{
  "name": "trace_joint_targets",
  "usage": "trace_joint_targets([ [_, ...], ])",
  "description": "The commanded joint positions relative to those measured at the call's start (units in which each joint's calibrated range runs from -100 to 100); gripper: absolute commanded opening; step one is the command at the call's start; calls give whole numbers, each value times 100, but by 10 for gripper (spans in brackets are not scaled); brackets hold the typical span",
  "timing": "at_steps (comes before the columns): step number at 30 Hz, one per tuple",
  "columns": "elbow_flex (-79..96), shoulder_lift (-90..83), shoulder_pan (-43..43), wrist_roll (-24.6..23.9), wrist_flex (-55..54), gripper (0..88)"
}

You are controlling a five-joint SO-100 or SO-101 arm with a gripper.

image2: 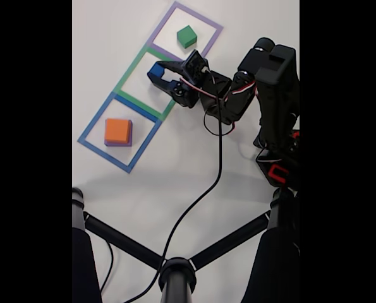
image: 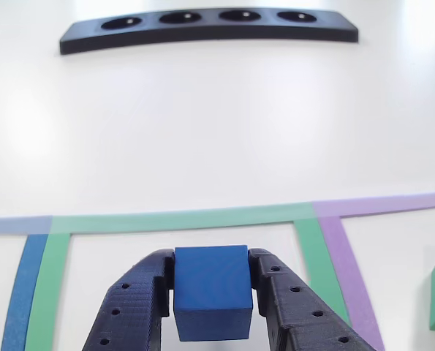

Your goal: Tower of hanoi

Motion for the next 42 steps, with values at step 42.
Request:
trace_joint_targets([
  [42, 216, -659, -104, 118, 36, 238],
])
